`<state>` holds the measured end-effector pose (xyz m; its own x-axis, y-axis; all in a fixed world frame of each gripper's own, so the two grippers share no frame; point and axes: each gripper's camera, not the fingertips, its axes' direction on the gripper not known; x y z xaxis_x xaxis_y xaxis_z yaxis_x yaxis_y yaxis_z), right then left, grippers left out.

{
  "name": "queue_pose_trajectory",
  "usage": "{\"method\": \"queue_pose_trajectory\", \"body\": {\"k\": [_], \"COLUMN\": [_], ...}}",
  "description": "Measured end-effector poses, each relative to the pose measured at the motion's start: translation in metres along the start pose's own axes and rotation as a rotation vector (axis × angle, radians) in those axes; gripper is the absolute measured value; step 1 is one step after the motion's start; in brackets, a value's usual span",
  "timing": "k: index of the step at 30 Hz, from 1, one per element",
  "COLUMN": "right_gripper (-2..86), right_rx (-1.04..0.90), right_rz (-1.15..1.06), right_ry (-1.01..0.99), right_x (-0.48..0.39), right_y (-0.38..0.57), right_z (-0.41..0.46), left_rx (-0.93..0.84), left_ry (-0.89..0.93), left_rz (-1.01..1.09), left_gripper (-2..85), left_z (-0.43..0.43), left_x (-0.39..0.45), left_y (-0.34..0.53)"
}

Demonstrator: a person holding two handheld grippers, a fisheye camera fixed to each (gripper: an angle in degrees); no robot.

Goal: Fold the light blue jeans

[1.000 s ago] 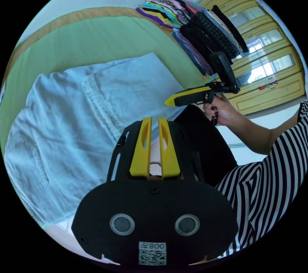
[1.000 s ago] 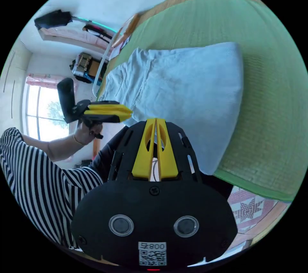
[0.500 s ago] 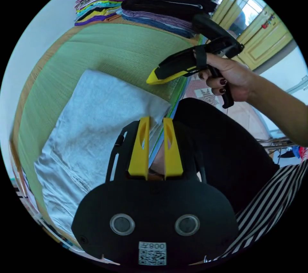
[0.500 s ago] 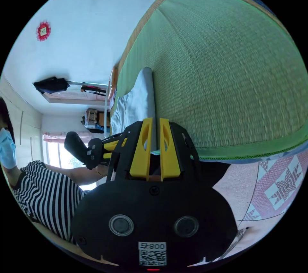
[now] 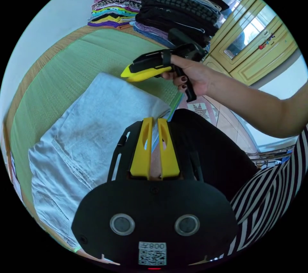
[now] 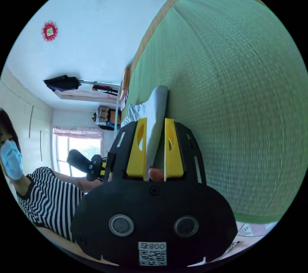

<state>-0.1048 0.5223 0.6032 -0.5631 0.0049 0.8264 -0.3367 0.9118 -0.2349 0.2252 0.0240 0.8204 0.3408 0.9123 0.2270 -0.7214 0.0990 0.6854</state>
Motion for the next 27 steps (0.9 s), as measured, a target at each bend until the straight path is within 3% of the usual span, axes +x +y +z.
{"method": "queue_pose_trajectory", "body": {"k": [8, 17, 27], "right_gripper": [5.3, 2.7, 2.4], "right_rx": [-0.102, -0.066, -0.047], "right_rz": [0.04, 0.051, 0.069], "right_ry": [0.003, 0.032, 0.01], "right_x": [0.008, -0.006, -0.017], "right_y": [-0.042, -0.036, -0.035], "right_z": [0.016, 0.005, 0.01], "left_rx": [0.029, 0.025, -0.11], "left_ry": [0.03, 0.073, -0.108], "left_rz": [-0.035, -0.061, 0.048], "left_gripper": [3.5, 7.6, 4.2], "left_z": [0.005, 0.004, -0.002], "left_x": [0.013, 0.049, 0.103], "left_y": [-0.004, -0.018, -0.057]}}
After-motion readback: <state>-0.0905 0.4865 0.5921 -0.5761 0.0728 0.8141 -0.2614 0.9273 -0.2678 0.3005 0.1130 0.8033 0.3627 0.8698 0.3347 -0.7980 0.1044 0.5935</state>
